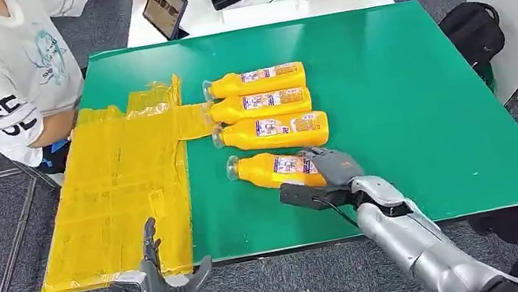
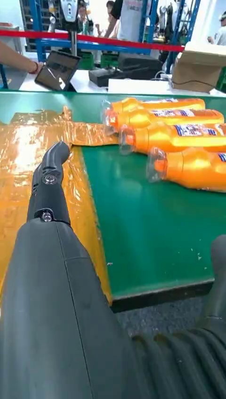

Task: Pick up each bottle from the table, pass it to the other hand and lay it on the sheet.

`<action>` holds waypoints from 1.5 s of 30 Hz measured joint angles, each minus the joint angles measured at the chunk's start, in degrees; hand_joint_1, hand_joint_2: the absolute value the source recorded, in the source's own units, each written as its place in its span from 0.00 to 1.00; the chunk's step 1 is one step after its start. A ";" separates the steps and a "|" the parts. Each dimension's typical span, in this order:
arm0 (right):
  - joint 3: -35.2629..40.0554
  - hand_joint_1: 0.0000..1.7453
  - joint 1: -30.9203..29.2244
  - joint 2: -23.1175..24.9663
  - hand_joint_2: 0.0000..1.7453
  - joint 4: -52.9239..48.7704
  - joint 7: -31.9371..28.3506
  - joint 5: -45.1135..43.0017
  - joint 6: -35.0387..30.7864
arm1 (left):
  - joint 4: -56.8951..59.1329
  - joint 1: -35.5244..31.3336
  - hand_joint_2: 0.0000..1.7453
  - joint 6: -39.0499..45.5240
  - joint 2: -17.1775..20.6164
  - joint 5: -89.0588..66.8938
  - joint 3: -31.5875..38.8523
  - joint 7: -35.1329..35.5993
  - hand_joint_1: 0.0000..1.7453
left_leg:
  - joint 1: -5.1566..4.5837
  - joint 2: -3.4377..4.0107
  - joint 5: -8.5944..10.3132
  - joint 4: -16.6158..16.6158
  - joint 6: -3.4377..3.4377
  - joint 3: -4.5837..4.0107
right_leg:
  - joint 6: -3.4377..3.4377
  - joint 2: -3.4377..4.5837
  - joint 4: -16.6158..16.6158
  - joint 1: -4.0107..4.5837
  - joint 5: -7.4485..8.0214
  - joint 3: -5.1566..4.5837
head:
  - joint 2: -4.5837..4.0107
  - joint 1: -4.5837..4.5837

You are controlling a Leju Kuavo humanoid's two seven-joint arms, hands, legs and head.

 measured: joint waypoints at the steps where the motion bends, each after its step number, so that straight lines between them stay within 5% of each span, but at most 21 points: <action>1: 0.02 1.00 -0.20 0.00 1.00 0.26 -0.13 -0.28 0.00 | 0.17 -0.01 1.00 0.02 0.00 0.02 -0.02 0.00 0.00 | 0.00 0.00 0.00 0.00 0.00 0.00 | 0.00 0.00 0.00 0.00 0.00 0.01 | 0.00 -0.02; 7: 0.07 1.00 -0.86 0.00 1.00 1.07 -0.66 -1.35 -0.37 | 0.37 -0.07 1.00 0.07 0.00 0.48 -0.02 -0.02 0.00 | 0.00 0.00 0.00 0.00 0.00 0.02 | 0.00 0.00 0.00 0.00 0.00 0.00 | 0.00 -0.02; 16: -1.38 1.00 3.86 0.90 1.00 -4.59 -3.83 -3.34 -9.92 | 0.37 0.01 1.00 0.11 0.00 0.52 -0.15 -0.46 0.00 | 0.00 0.03 -0.01 0.00 0.00 -0.04 | 0.00 0.02 0.01 0.00 -0.01 -0.06 | 0.00 0.00; 23: -7.55 1.00 12.90 4.37 1.00 -21.22 -22.04 -10.52 -30.63 | 1.01 -2.41 1.00 -3.13 0.00 3.32 -2.63 -2.40 0.00 | 0.01 -0.15 0.00 0.00 0.00 -0.11 | 0.01 -0.07 0.00 0.00 -0.05 -0.10 | 0.00 0.02; 30: -12.83 1.00 19.46 7.48 1.00 -34.78 -30.58 -13.70 -37.14 | 2.40 -6.09 1.00 -5.03 -0.11 7.91 -6.27 -2.73 0.00 | -0.03 -0.04 -0.01 0.00 0.00 -0.12 | 0.02 -0.06 0.00 -0.03 -0.02 -0.11 | 0.00 0.00; 45: -12.76 1.00 26.35 13.97 1.00 -34.20 -38.71 -22.14 -29.24 | -0.85 -10.60 1.00 -18.40 0.42 24.61 -10.32 3.76 0.00 | 0.01 0.02 -0.01 0.00 -0.01 -0.10 | 0.00 -0.04 0.02 0.00 -0.03 -0.12 | 0.00 -0.02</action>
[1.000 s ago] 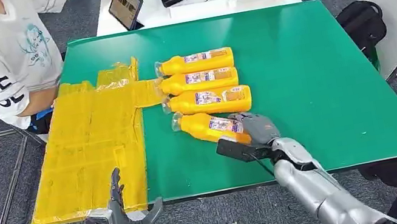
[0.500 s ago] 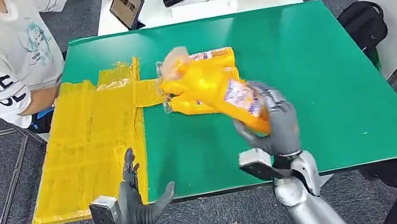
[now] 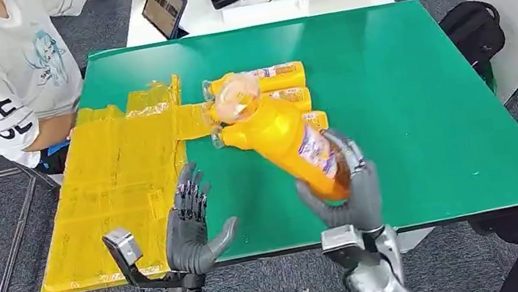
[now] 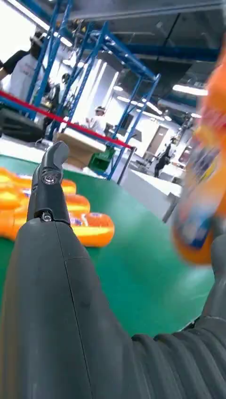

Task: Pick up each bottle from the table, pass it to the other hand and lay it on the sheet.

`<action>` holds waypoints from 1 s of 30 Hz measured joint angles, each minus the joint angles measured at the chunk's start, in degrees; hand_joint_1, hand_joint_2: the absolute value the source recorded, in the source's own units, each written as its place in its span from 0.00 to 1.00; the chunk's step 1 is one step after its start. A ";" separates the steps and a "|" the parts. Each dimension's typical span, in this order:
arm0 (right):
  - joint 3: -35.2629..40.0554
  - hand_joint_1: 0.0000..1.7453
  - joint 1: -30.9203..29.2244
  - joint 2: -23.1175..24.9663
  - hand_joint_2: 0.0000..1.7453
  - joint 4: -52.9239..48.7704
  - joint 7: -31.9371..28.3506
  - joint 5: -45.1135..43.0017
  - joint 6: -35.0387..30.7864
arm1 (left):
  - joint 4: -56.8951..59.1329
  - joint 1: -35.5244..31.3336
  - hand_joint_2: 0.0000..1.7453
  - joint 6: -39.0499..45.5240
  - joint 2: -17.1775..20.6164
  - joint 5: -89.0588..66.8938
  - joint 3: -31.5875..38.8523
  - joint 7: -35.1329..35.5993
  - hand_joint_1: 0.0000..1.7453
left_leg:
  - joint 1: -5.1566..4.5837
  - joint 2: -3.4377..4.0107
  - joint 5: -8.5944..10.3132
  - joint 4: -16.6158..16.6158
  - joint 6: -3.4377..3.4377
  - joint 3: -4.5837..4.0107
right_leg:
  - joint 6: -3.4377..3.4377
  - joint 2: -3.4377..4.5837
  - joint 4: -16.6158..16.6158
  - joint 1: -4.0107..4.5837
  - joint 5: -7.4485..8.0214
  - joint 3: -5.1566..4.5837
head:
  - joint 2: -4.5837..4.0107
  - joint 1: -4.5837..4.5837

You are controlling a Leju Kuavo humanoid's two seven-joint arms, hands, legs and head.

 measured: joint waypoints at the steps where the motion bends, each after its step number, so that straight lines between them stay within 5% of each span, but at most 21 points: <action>1: 0.76 1.00 0.54 0.58 1.00 0.97 -0.02 -0.02 0.39 | -0.22 -0.16 1.00 0.00 0.07 0.04 -0.11 0.00 0.00 | 0.00 -0.01 0.00 0.00 0.00 -0.01 | 0.00 0.00 0.00 0.00 0.00 -0.01 | 0.00 0.00; 25: 10.29 1.00 0.76 4.89 1.00 17.66 0.04 1.95 2.68 | -0.92 -0.61 1.00 -1.16 0.72 -1.64 -2.43 0.77 0.00 | 0.00 -0.01 0.00 0.00 0.00 -0.01 | 0.00 0.00 -0.01 -0.01 0.00 -0.01 | 0.00 0.02; 27: 10.36 1.00 0.65 4.89 1.00 17.98 0.04 2.06 2.41 | -0.70 -0.67 1.00 -1.40 0.76 -1.90 -2.65 1.02 1.00 | 0.00 -0.01 0.00 0.00 0.00 -0.01 | 0.00 0.00 -0.01 -0.01 0.00 -0.01 | 0.00 0.02; 30: 10.60 1.00 0.41 4.94 1.00 18.38 0.04 2.19 2.05 | -0.26 -0.81 1.00 -1.73 0.87 -2.34 -2.95 1.36 1.00 | 0.00 0.00 0.00 0.00 0.00 -0.01 | -0.01 0.00 0.00 0.00 0.00 -0.02 | 0.00 0.02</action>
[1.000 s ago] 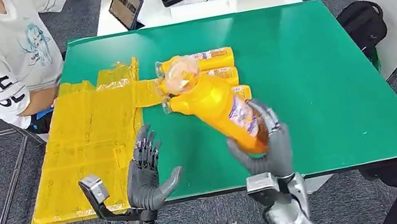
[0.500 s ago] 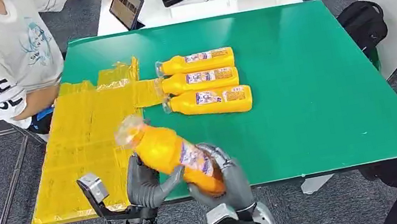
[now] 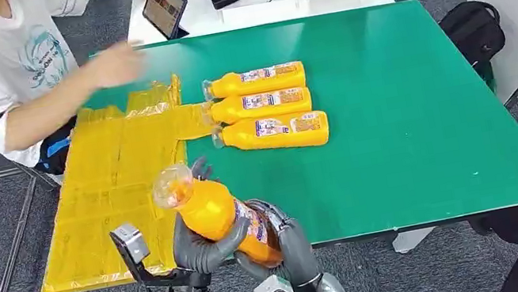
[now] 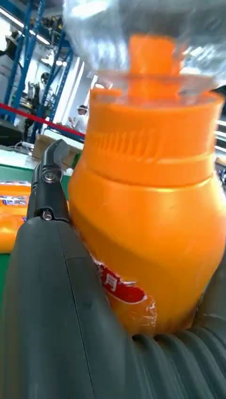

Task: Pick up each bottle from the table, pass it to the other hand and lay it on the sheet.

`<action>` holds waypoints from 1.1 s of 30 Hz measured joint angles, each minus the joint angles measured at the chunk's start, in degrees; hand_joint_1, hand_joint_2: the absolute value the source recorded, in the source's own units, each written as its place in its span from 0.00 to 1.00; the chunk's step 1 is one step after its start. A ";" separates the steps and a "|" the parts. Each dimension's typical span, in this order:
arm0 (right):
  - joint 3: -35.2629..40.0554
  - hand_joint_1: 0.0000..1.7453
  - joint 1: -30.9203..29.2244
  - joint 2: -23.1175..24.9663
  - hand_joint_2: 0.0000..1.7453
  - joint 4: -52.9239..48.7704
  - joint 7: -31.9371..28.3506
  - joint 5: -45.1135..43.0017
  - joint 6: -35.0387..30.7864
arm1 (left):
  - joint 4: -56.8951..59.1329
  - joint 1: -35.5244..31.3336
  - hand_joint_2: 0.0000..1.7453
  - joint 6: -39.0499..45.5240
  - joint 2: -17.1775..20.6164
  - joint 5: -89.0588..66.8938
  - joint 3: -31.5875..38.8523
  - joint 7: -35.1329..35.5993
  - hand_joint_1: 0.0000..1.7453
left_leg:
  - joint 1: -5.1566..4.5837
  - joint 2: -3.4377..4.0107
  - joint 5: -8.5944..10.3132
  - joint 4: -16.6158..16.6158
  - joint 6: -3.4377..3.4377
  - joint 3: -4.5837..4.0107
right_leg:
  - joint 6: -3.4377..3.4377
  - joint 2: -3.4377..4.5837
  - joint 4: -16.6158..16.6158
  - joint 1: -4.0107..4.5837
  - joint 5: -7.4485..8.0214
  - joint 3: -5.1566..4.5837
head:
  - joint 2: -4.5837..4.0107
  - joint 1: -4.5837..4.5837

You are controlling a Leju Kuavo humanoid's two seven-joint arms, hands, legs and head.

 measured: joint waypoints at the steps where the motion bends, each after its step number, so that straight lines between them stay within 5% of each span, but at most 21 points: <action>1: 0.00 1.00 -0.07 0.02 1.00 0.11 0.00 0.02 -0.06 | 0.15 -0.03 1.00 -0.15 0.02 -0.09 0.00 0.02 1.00 | 0.00 0.00 0.00 0.00 0.00 0.00 | 0.00 0.00 0.00 0.00 0.00 0.00 | 0.00 -0.02; 15: 0.11 1.00 -0.49 0.17 1.00 0.87 0.09 -0.20 -0.07 | 0.55 -0.18 1.00 -1.66 0.09 0.90 0.11 -0.09 1.00 | 0.00 0.00 0.00 0.00 0.00 0.00 | 0.00 0.00 0.00 0.00 0.00 0.00 | 0.00 0.00; 16: 0.20 0.35 -0.51 0.17 1.00 0.92 0.09 -0.20 -0.04 | 0.55 -0.18 1.00 -1.92 0.15 1.16 0.18 -0.09 1.00 | 0.00 0.00 0.00 0.00 0.00 0.00 | 0.00 0.00 0.00 0.00 0.00 0.00 | 0.00 -0.02; 17: 0.26 0.00 -0.53 0.17 1.00 0.96 0.09 -0.20 -0.04 | 0.55 -0.18 1.00 -2.08 0.20 1.25 0.20 -0.09 1.00 | 0.00 0.00 0.00 0.00 0.00 0.00 | 0.00 0.00 0.00 0.00 0.00 0.01 | 0.00 0.00; 18: 0.28 0.00 -0.55 0.17 0.00 0.98 0.09 -0.20 -0.04 | 0.55 -0.18 1.00 -2.16 0.22 1.44 0.26 -0.09 1.00 | 0.00 -0.01 0.00 0.00 0.00 0.00 | 0.00 0.00 0.00 0.00 0.00 0.00 | 0.00 0.00; 24: 0.96 0.00 -0.85 0.15 0.00 1.51 0.22 0.24 -0.44 | 0.55 -0.32 1.00 -0.71 0.22 0.82 0.15 -0.09 1.00 | 0.00 0.00 0.00 0.00 0.00 0.00 | 0.00 0.00 0.00 0.00 0.00 0.01 | 0.00 0.00; 33: 1.11 0.00 -0.12 -0.24 0.00 -5.39 2.08 -1.68 1.55 | 0.33 -3.25 1.00 26.52 0.63 -18.50 6.22 -7.01 1.00 | 0.02 0.00 0.04 0.00 -0.01 0.02 | 0.00 0.00 0.03 0.01 0.01 0.02 | 0.00 0.00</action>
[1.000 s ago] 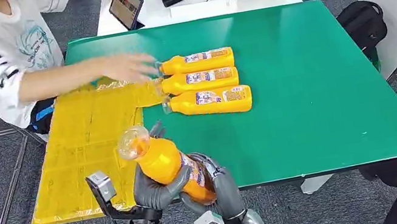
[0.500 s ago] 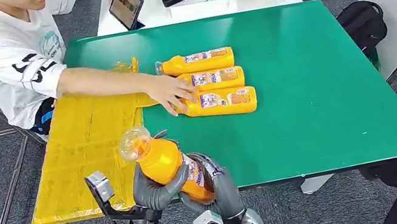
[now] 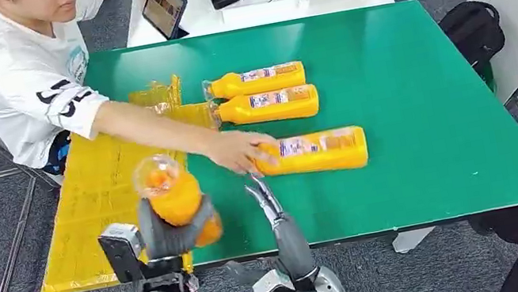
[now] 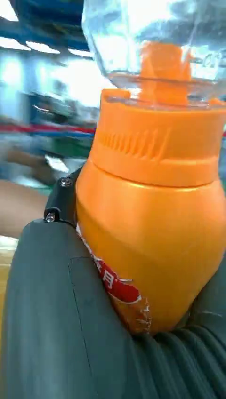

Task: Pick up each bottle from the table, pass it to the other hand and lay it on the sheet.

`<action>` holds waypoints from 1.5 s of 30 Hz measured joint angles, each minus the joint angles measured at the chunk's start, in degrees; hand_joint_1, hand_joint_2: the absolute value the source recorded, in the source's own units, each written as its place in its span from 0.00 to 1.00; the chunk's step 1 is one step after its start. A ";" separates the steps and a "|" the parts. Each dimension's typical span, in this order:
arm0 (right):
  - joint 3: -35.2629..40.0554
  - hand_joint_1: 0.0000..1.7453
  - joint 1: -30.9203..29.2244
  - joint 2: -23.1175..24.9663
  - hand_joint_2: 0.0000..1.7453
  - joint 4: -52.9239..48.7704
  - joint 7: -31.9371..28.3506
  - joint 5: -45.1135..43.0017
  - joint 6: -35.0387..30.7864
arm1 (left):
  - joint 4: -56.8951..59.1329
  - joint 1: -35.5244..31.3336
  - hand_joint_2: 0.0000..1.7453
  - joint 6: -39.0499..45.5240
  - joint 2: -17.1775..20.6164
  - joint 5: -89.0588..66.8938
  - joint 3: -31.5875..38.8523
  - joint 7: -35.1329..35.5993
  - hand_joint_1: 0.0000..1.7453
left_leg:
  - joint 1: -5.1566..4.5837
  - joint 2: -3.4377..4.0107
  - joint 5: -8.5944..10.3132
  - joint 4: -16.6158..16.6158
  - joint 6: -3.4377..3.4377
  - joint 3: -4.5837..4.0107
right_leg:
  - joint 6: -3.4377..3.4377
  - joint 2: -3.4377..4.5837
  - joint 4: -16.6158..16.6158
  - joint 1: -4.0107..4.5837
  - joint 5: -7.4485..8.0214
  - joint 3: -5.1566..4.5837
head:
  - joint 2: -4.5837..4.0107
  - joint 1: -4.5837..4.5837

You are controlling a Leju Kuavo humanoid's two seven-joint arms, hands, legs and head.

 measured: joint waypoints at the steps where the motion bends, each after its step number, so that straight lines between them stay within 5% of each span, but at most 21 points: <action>1: 0.02 0.00 0.00 -0.04 0.00 -0.77 0.02 -0.48 0.00 | 0.00 -0.57 1.00 1.84 0.20 -1.27 1.22 -0.37 1.00 | 0.00 -0.01 0.01 0.00 0.00 0.00 | 0.00 0.00 0.00 0.00 0.00 0.00 | 0.00 0.00; 14: 0.20 0.00 0.20 -0.09 0.00 -6.11 -1.03 -4.84 0.35 | 1.73 -6.04 1.00 12.62 1.51 -8.46 9.65 -2.54 1.00 | 0.00 -0.01 0.01 0.00 0.00 -0.01 | 0.00 0.00 0.00 0.00 0.00 -0.02 | 0.00 0.00; 18: 0.00 0.00 0.66 -0.11 0.00 -9.68 -2.03 -8.07 -1.24 | 8.05 -11.23 1.00 21.45 4.14 -31.14 12.92 1.52 1.00 | 0.03 -0.03 0.10 0.00 -0.08 0.01 | -0.01 0.00 0.06 0.02 0.00 -0.01 | 0.00 0.02; 24: -0.11 0.00 0.98 -0.09 0.00 -12.92 -2.18 -11.04 -0.98 | 22.43 -19.04 1.00 22.27 10.01 -69.64 18.72 10.09 1.00 | 0.03 0.11 0.11 0.00 -0.10 0.04 | -0.17 0.14 0.11 0.01 0.11 -0.09 | 0.00 0.00; 32: -0.22 0.00 1.16 -0.04 0.00 -14.52 -2.21 -13.12 -0.85 | 38.67 -24.66 1.00 18.24 16.09 -72.33 18.65 12.80 1.00 | 0.03 0.24 0.13 0.00 -0.13 0.03 | -0.17 0.24 0.16 0.01 0.11 -0.15 | 0.00 0.02; 45: -0.68 0.00 1.14 0.11 0.00 -14.21 -2.21 -13.23 -0.37 | 45.38 -26.08 1.00 13.17 17.68 -67.88 18.63 12.28 1.00 | 0.04 0.23 0.14 0.00 -0.14 0.02 | -0.17 0.23 0.16 0.02 0.11 -0.15 | 0.00 0.02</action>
